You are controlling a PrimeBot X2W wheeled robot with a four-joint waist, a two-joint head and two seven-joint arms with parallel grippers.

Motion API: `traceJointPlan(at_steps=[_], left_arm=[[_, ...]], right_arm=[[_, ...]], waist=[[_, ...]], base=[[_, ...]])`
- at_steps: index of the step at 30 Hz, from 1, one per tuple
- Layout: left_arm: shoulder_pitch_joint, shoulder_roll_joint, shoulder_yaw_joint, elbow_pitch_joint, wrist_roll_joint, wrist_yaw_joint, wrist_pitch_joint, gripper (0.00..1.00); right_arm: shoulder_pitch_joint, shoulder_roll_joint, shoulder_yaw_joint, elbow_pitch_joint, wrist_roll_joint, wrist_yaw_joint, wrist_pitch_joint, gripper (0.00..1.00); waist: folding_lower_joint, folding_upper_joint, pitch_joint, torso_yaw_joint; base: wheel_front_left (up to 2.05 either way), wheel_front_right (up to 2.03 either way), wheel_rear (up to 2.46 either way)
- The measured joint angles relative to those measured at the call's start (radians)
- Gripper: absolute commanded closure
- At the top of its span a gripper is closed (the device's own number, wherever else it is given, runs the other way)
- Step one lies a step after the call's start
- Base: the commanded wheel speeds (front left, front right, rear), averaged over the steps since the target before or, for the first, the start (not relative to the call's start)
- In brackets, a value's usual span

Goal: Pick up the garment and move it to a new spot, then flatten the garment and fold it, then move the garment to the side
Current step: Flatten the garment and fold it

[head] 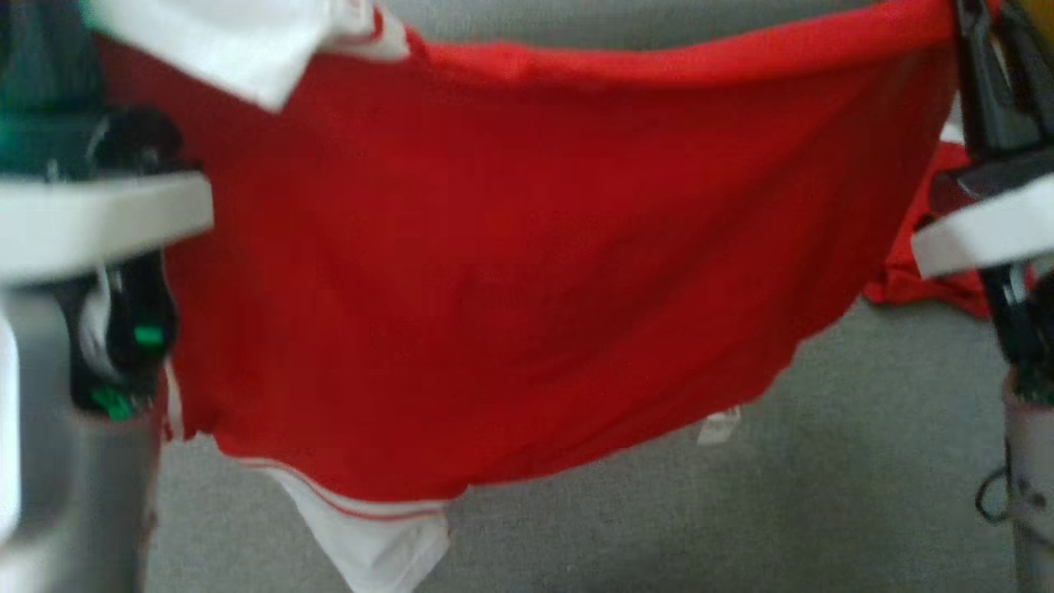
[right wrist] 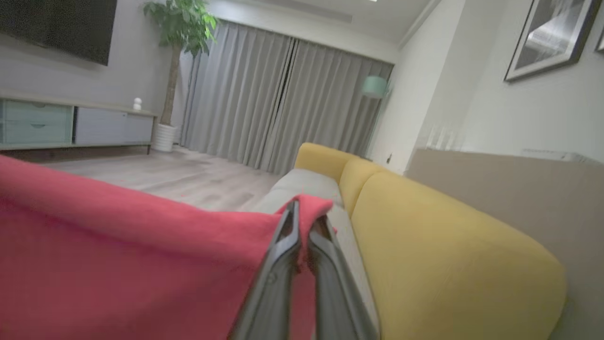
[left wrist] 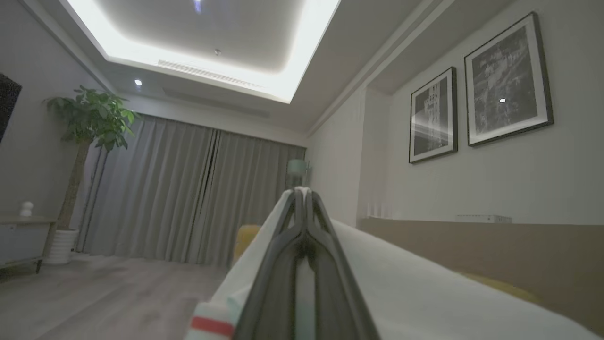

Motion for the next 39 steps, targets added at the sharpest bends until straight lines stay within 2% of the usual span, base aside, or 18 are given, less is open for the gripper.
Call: traceJointPlan(at_steps=[1, 4, 8, 11, 14, 18, 23, 27, 33, 39], left_arm=[[0.000, 0.000, 0.000, 0.000, 0.000, 0.000, 0.000, 1.00], [-0.115, 0.002, 0.004, 0.151, -0.077, -0.037, 0.052, 1.00], [-0.355, 0.040, 0.004, 0.401, -0.080, -0.101, 0.065, 1.00], [-0.562, 0.062, 0.007, 0.577, -0.044, -0.131, 0.014, 1.00], [-0.730, 0.061, 0.009, 0.719, -0.011, -0.151, -0.072, 1.00], [-0.817, 0.040, 0.002, 0.857, 0.006, -0.178, -0.167, 1.00], [-0.793, 0.026, -0.039, 0.983, 0.018, -0.216, -0.249, 1.00], [-0.694, 0.007, -0.089, 1.043, 0.018, -0.240, -0.285, 1.00], [-0.431, 0.002, -0.165, 1.074, 0.002, -0.257, -0.303, 1.00], [-0.188, 0.028, -0.230, 1.011, -0.026, -0.265, -0.303, 1.00]], right_arm=[[0.000, 0.000, 0.000, 0.000, 0.000, 0.000, 0.000, 1.00], [-0.122, 0.013, 0.002, 0.118, 0.065, 0.000, 0.040, 1.00], [-0.399, -0.026, 0.059, 0.336, 0.080, 0.000, 0.043, 1.00], [-0.638, -0.029, 0.078, 0.514, 0.079, 0.000, -0.051, 1.00], [-0.829, -0.026, 0.061, 0.658, 0.018, 0.000, -0.186, 1.00], [-0.913, -0.014, 0.033, 0.829, -0.042, 0.000, -0.311, 1.00], [-0.865, 0.002, 0.066, 0.992, -0.057, 0.000, -0.373, 1.00], [-0.791, -0.012, 0.114, 1.080, -0.040, 0.000, -0.392, 1.00], [-0.620, -0.047, 0.307, 1.172, 0.065, 0.000, -0.331, 1.00], [-0.481, -0.141, 0.532, 1.136, 0.252, 0.000, -0.221, 1.00]], waist=[[0.0000, 0.0000, 0.000, 0.000], [0.0002, 0.0000, 0.064, 0.005], [0.0004, 0.0000, 0.164, 0.014], [0.0006, -0.0001, 0.238, 0.021], [0.0006, -0.0001, 0.299, 0.030], [0.0006, -0.0001, 0.342, 0.049], [0.0001, -0.0001, 0.341, 0.068], [0.0000, -0.0001, 0.323, 0.076], [0.0000, 0.0000, 0.268, 0.082], [-0.0002, 0.0000, 0.186, 0.080]], base=[[0.00, 0.00, 0.00], [0.00, 0.00, 0.00], [0.00, 0.00, 0.00], [0.00, 0.00, 0.00], [0.00, 0.00, 0.00], [0.00, 0.00, 0.00], [0.00, 0.00, 0.00], [0.00, 0.00, 0.00], [0.00, 0.00, 0.00], [0.00, 0.00, 0.00]])
